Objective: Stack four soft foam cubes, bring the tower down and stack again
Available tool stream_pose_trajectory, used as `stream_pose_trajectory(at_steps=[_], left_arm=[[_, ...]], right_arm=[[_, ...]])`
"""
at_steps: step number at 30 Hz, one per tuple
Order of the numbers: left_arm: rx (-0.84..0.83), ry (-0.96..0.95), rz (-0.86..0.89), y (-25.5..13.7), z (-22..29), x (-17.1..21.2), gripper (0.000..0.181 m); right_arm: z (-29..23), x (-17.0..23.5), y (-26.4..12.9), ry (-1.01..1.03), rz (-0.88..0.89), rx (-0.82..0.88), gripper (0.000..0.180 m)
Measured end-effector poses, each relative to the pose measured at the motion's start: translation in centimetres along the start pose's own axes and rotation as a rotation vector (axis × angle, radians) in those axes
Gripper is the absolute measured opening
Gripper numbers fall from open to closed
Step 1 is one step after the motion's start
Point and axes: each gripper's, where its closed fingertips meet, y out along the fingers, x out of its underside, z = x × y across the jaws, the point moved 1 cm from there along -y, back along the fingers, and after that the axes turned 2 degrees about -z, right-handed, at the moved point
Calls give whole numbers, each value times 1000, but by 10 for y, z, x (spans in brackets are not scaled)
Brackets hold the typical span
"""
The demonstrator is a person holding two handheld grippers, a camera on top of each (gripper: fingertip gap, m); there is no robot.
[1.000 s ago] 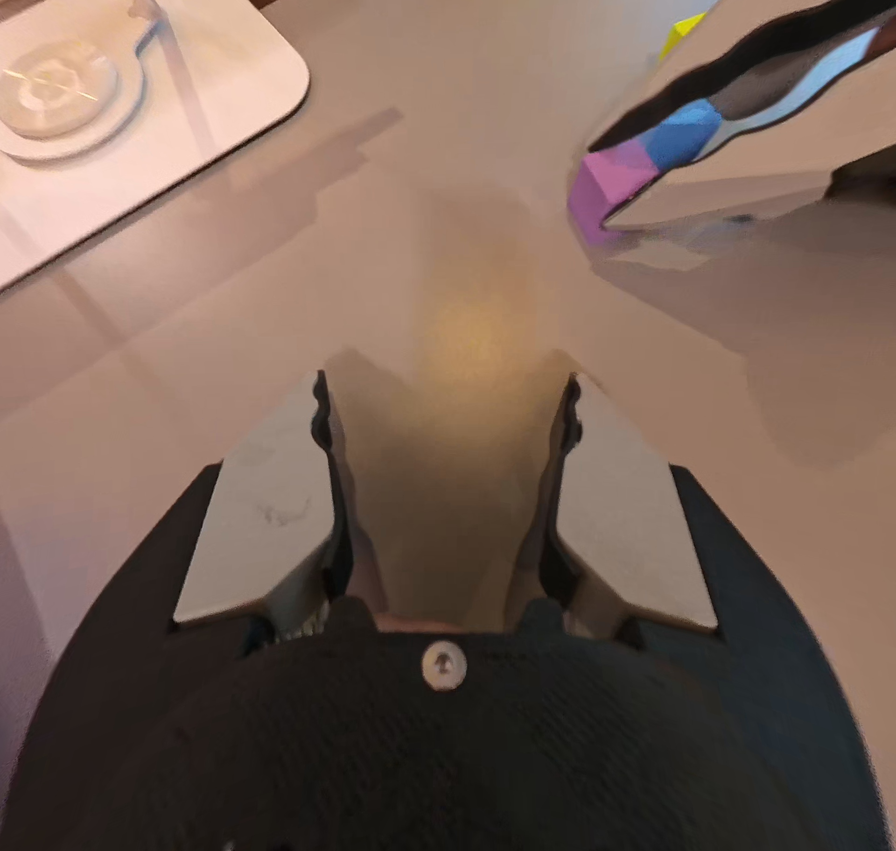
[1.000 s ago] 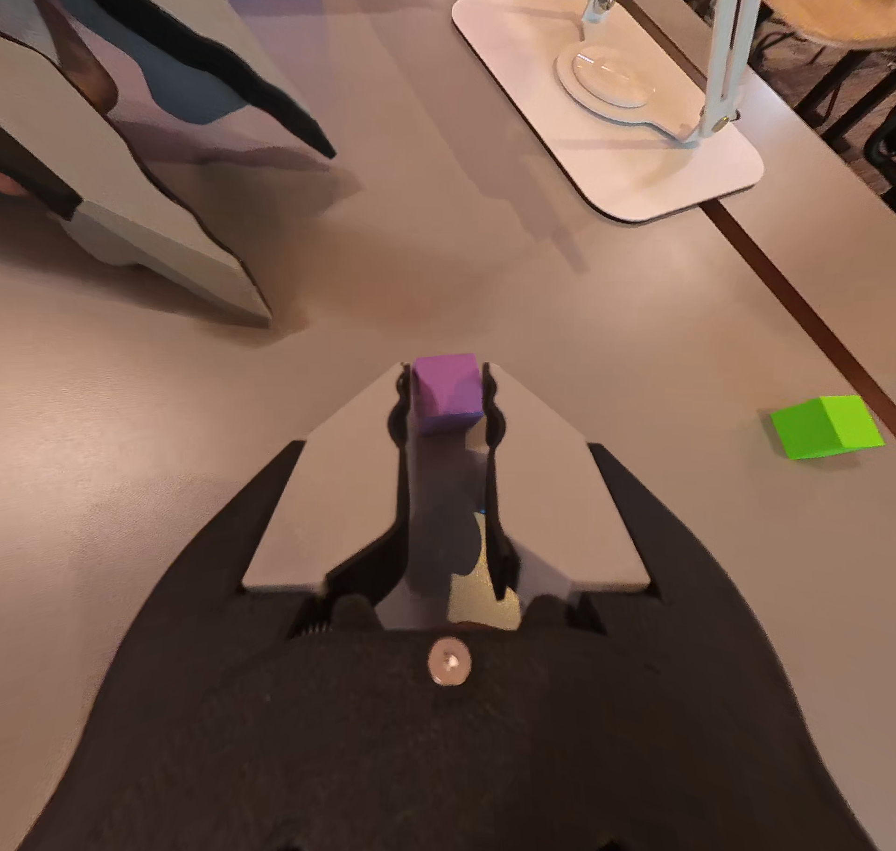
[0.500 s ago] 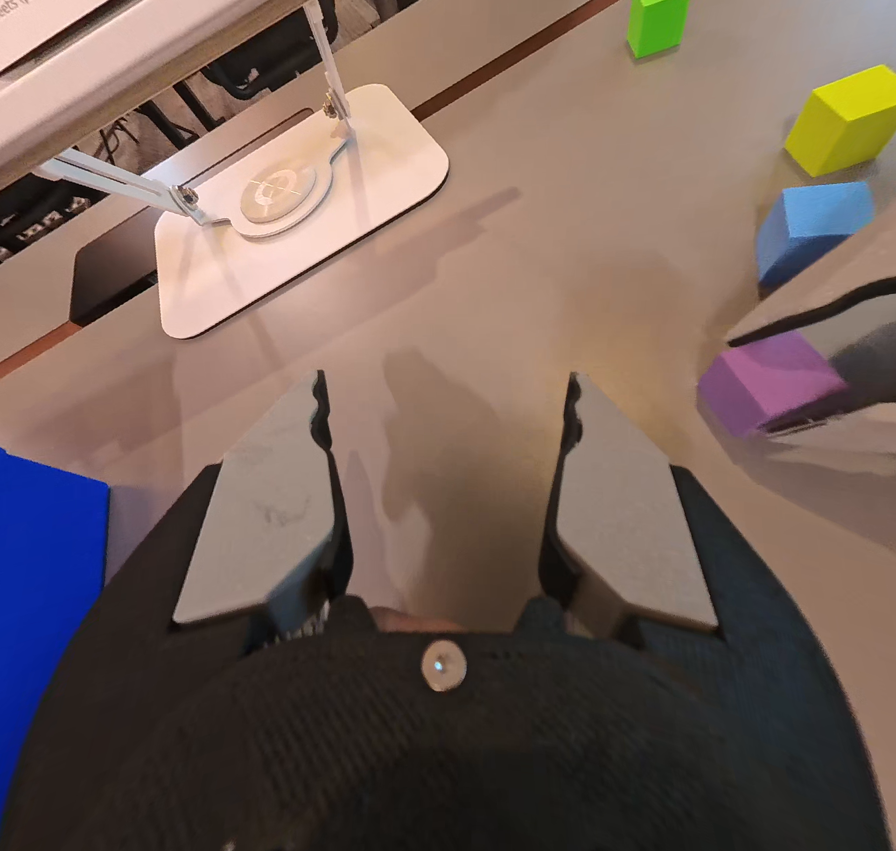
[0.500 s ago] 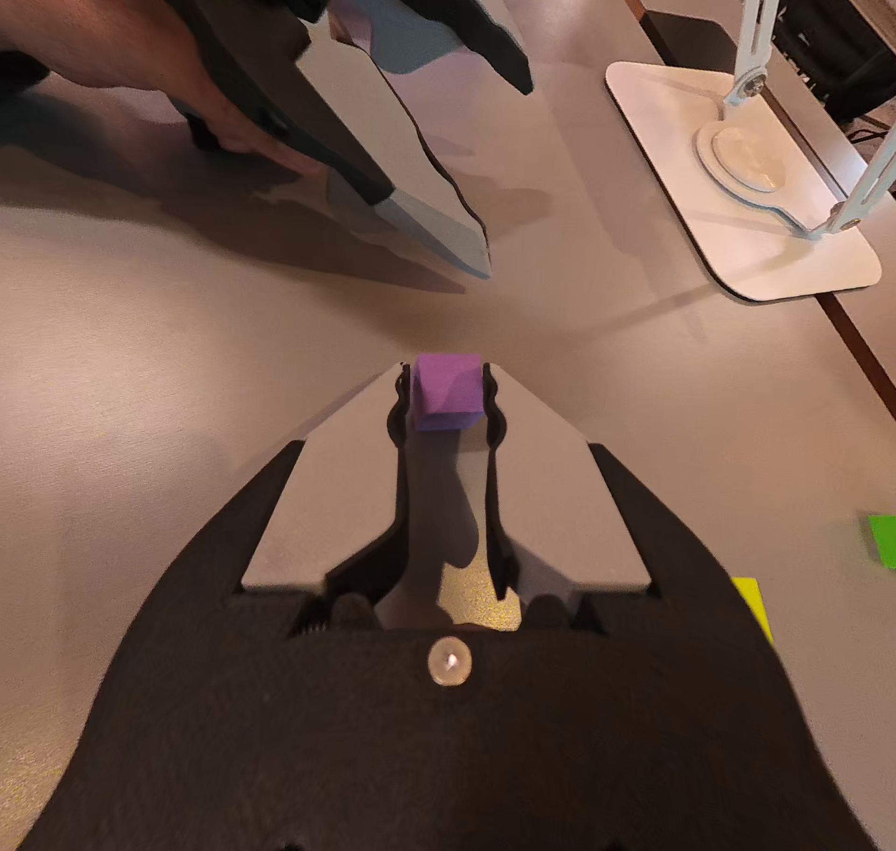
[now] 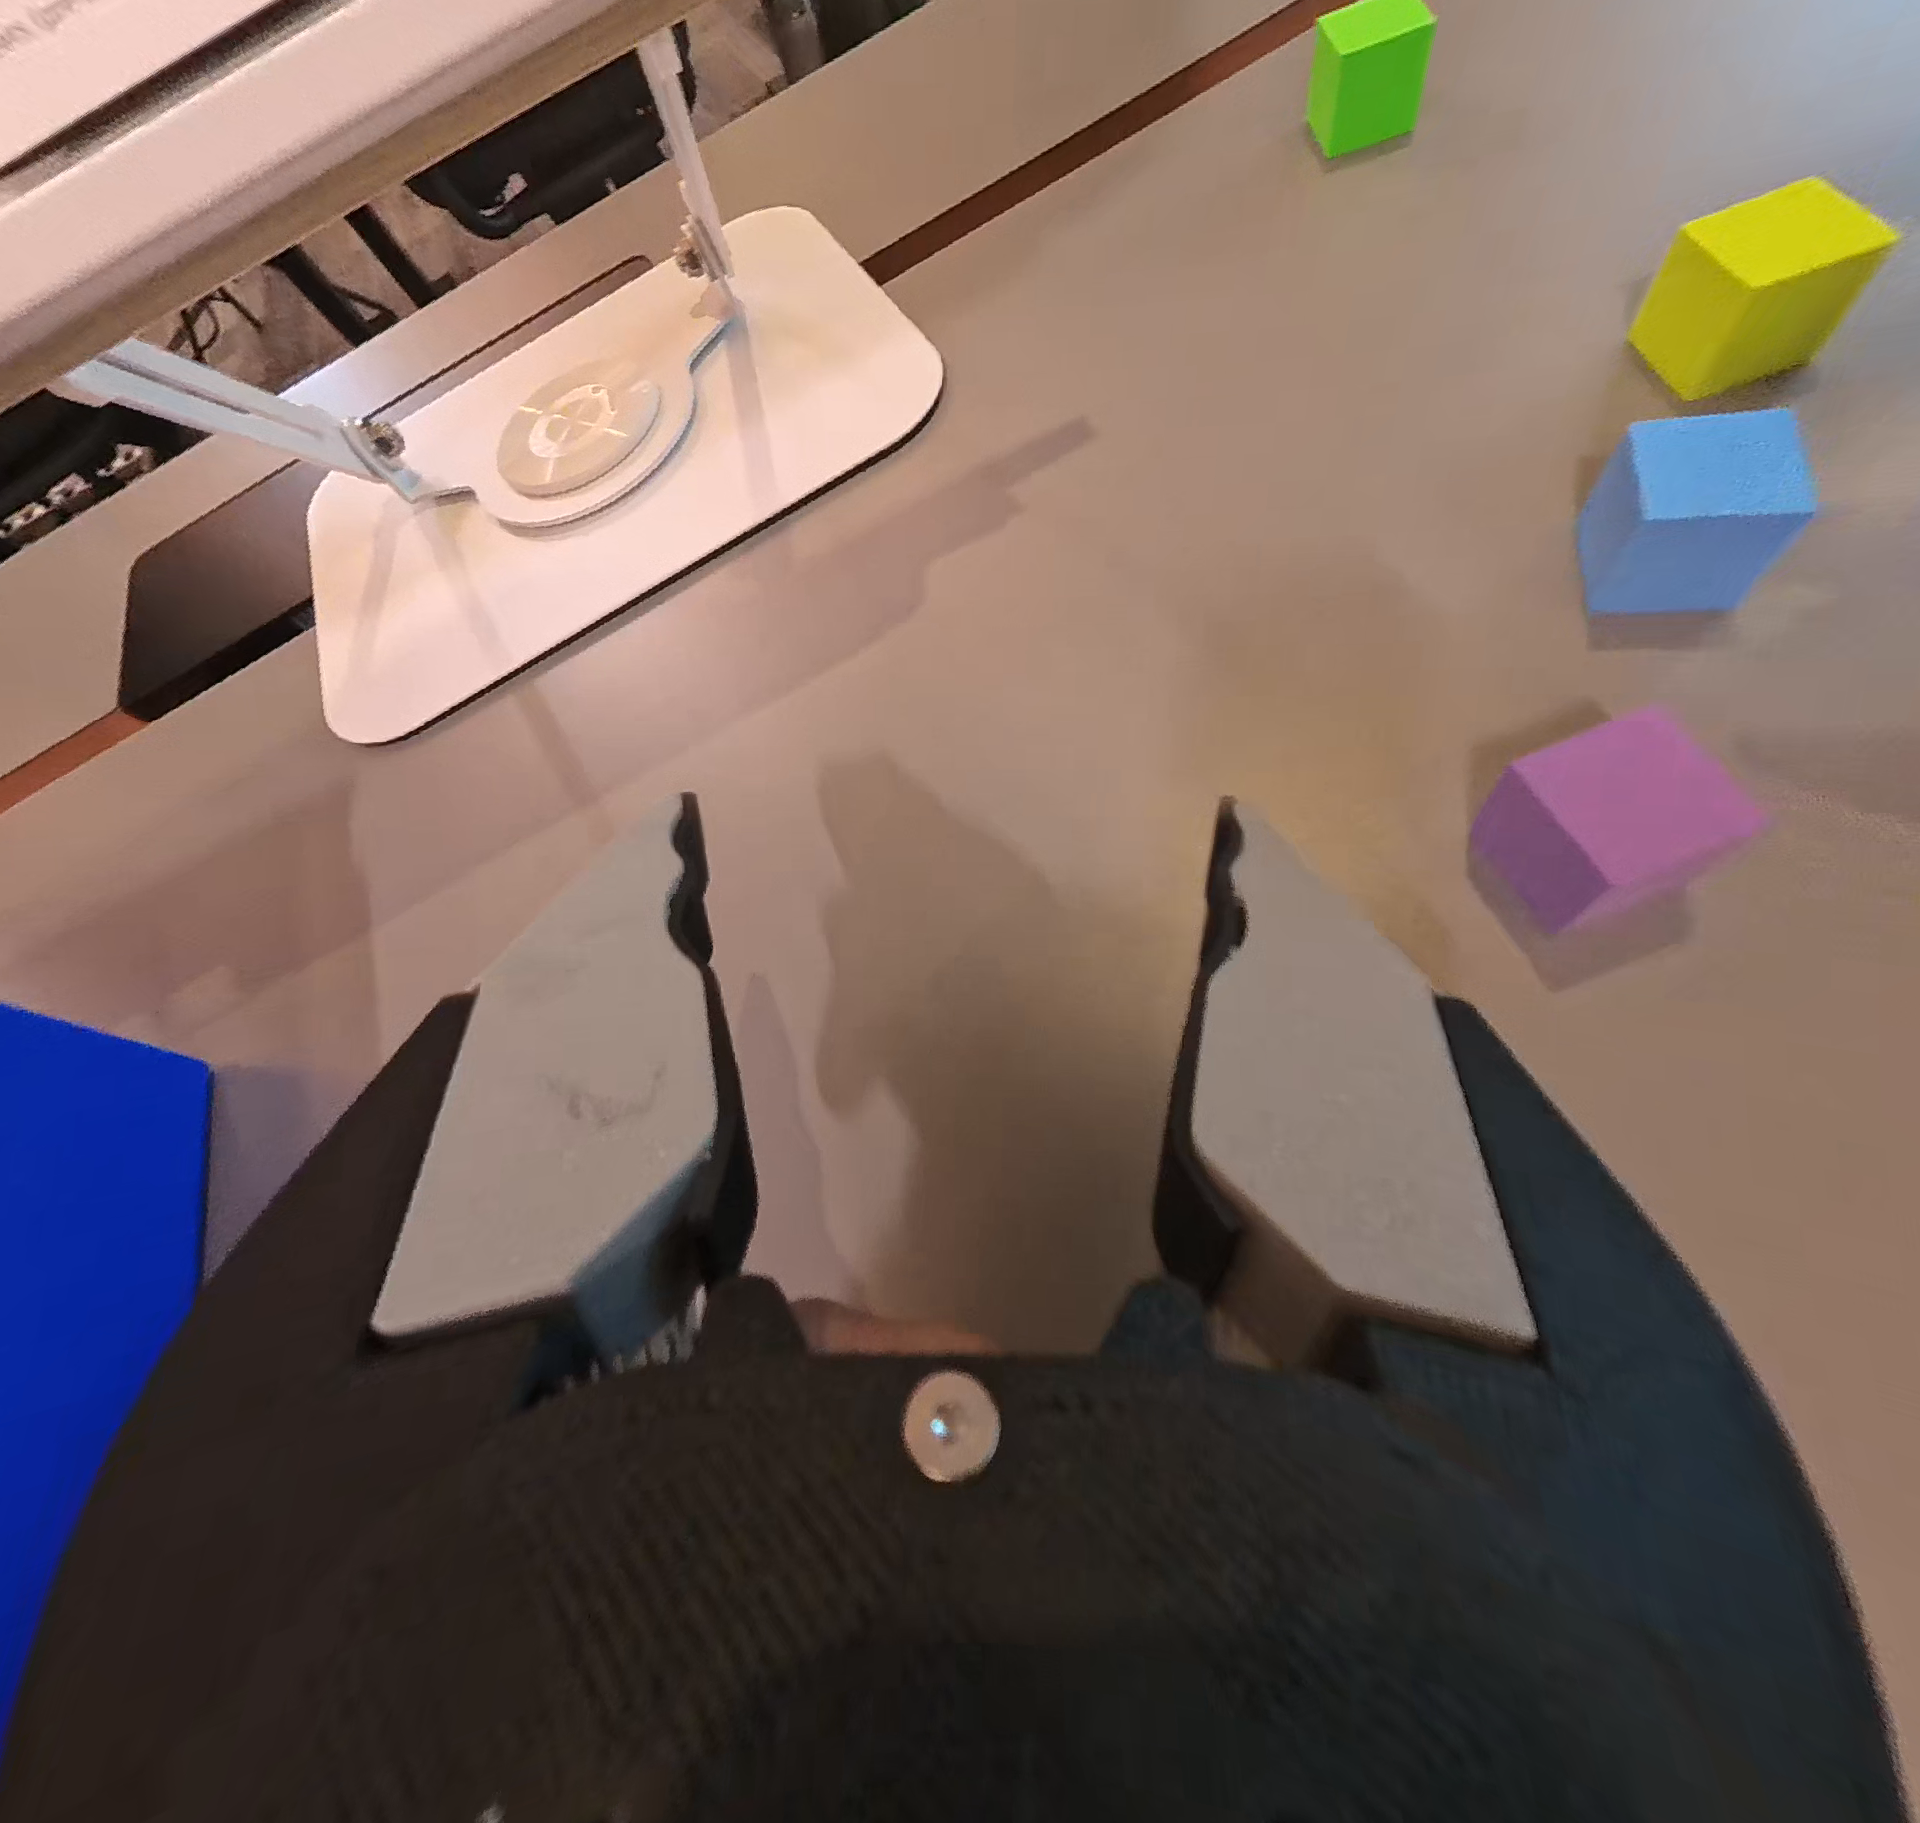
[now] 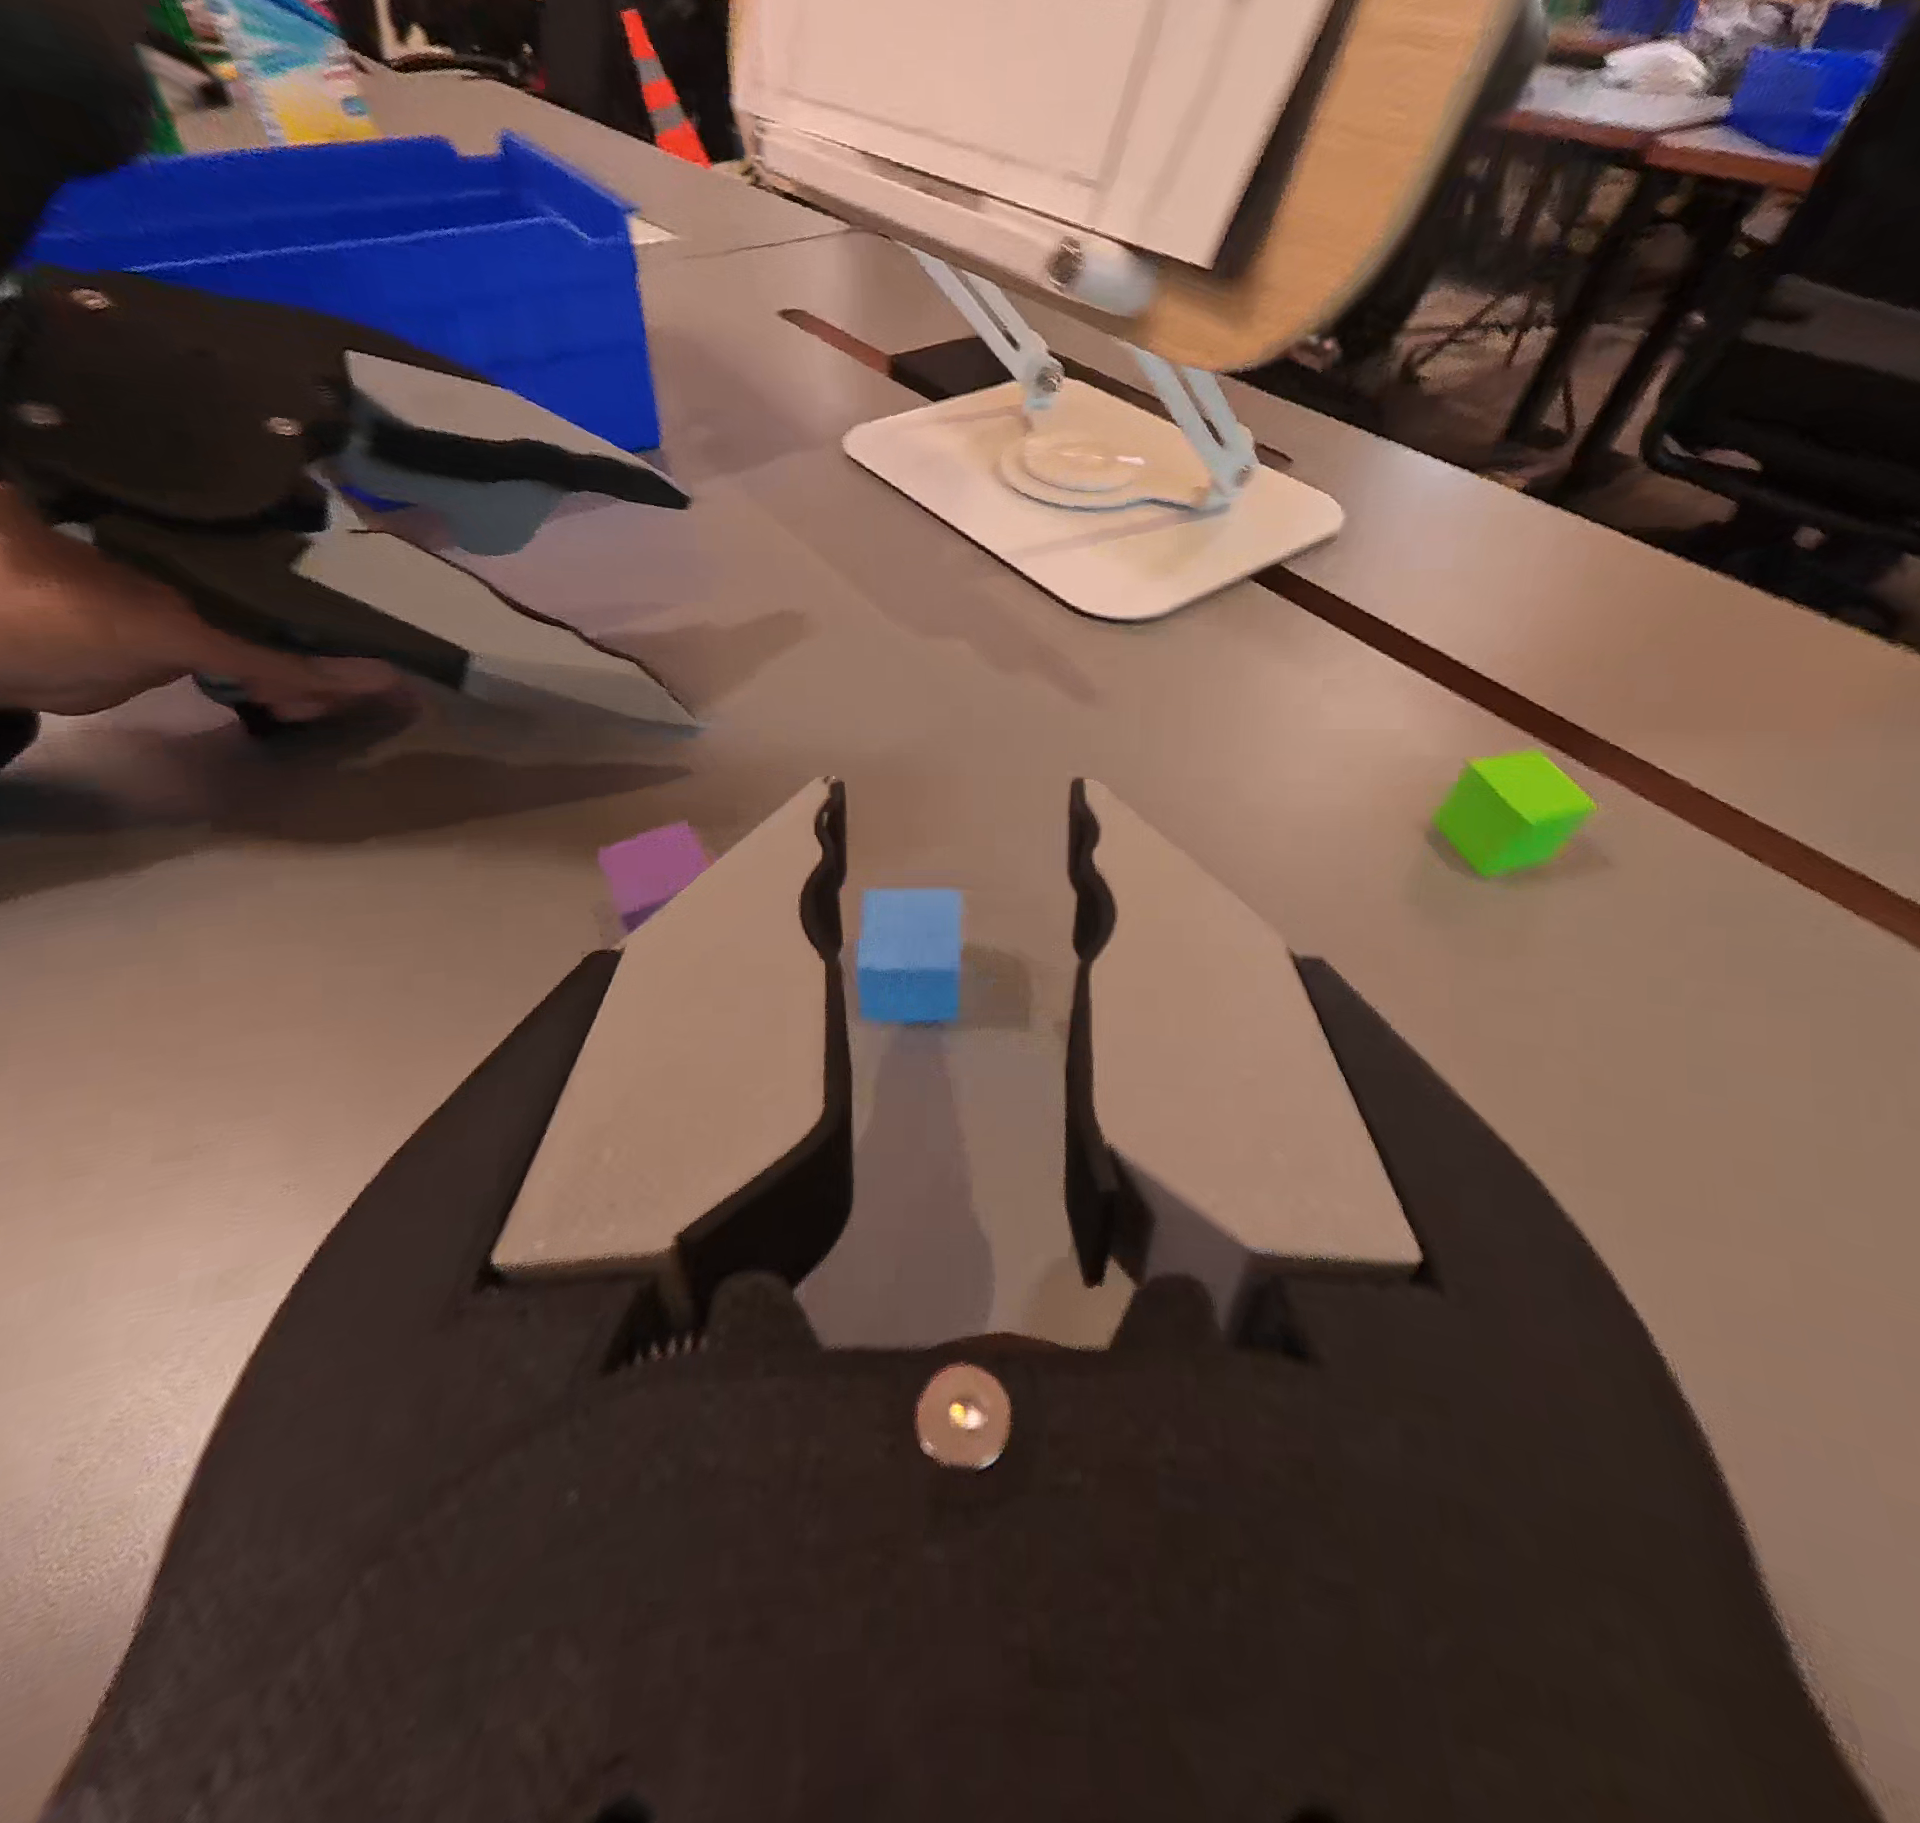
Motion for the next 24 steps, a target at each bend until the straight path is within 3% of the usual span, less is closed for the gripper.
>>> stream_pose_trajectory(at_steps=[4,8,11,20,24], left_arm=[[125,77,11,-9,18,-3,75],[410,78,16,-30,66,-9,70],[394,125,-8,-27,83,-7,73],[341,174,-60,-10,107,-1,71],[343,157,-71,-9,108,0,68]], right_arm=[[19,20,-10,93,-52,-19,45],[25,28,-13,112,-65,-6,45],[31,24,-14,80,-41,54,40],[20,23,-12,56,-34,2,41],[33,37,-18,52,-116,56,36]])
